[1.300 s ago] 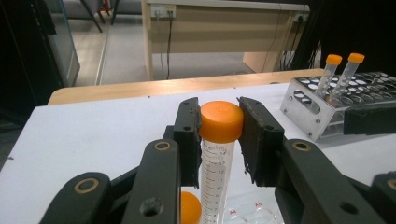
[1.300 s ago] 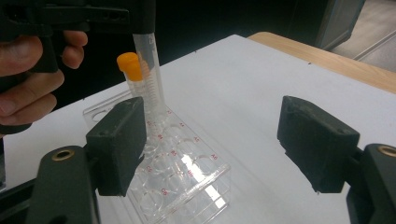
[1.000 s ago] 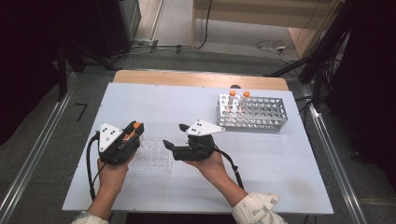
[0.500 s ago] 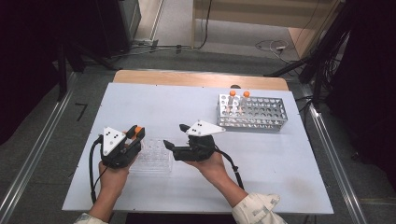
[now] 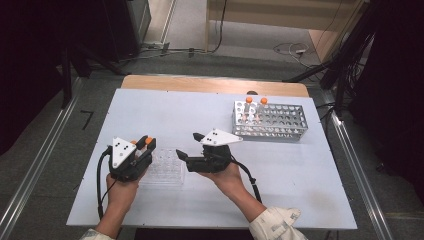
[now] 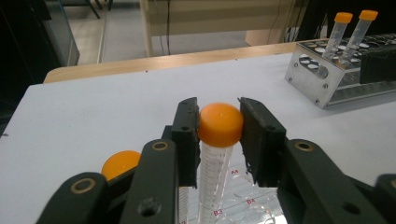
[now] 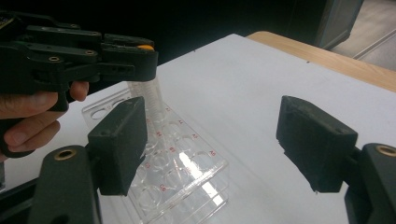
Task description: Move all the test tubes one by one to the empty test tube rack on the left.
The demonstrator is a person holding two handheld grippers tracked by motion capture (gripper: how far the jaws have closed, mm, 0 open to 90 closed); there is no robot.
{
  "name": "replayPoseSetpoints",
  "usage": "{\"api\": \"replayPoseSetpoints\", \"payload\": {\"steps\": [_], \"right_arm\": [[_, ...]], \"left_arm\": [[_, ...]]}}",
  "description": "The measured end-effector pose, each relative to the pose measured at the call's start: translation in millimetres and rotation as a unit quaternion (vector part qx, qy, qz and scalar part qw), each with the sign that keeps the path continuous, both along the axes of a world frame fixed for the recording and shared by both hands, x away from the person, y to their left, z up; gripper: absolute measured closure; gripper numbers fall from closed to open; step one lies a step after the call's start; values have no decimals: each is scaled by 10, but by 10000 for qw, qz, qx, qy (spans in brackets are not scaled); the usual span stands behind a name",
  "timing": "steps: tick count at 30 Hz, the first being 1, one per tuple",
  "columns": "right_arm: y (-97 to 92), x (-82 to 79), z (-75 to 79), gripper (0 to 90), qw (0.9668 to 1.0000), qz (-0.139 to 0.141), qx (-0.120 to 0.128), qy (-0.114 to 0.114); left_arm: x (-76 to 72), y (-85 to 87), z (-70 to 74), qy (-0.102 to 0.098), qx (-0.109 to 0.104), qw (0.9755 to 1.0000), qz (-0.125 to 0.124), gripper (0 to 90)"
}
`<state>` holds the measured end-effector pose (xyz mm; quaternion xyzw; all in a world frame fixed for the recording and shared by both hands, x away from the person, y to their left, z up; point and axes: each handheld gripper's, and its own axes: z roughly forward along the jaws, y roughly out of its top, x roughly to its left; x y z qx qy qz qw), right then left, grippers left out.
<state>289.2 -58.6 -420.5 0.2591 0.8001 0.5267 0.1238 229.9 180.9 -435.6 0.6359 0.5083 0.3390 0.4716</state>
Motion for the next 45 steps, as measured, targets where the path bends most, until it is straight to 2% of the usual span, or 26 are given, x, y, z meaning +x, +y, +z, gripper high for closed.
{"api": "replayPoseSetpoints", "payload": {"steps": [5,15,19,21,25,31,35,41,45], "right_arm": [[-3,4,2,235,10000,-4,6,-11],[-51,47,10,234,9999,-148,10,-38],[-112,110,17,239,9994,-335,52,-70],[-158,163,14,243,9986,-517,34,-130],[-283,289,12,254,9951,-981,51,-133],[-496,487,3,255,9887,-1491,20,-138],[-628,596,-3,258,9841,-1772,-22,-133],[-804,727,-13,274,9773,-2116,-9,-137],[-875,790,-38,275,9732,-2295,-87,-121]], "left_arm": [[-4,1,9,-23,-32,10000,-24,635],[-19,-3,37,-52,-114,9997,-215,447],[-28,-22,45,-80,-82,9997,-204,357],[-25,-32,43,-71,-87,9997,-216,318],[-31,-39,50,-83,-94,9998,-137,266],[-46,-27,82,-148,-119,9998,-45,175],[-40,-38,75,-94,-69,9999,-43,148],[-19,-37,67,30,-137,9998,-173,131],[-14,-28,62,101,-181,9997,-145,122]]}}
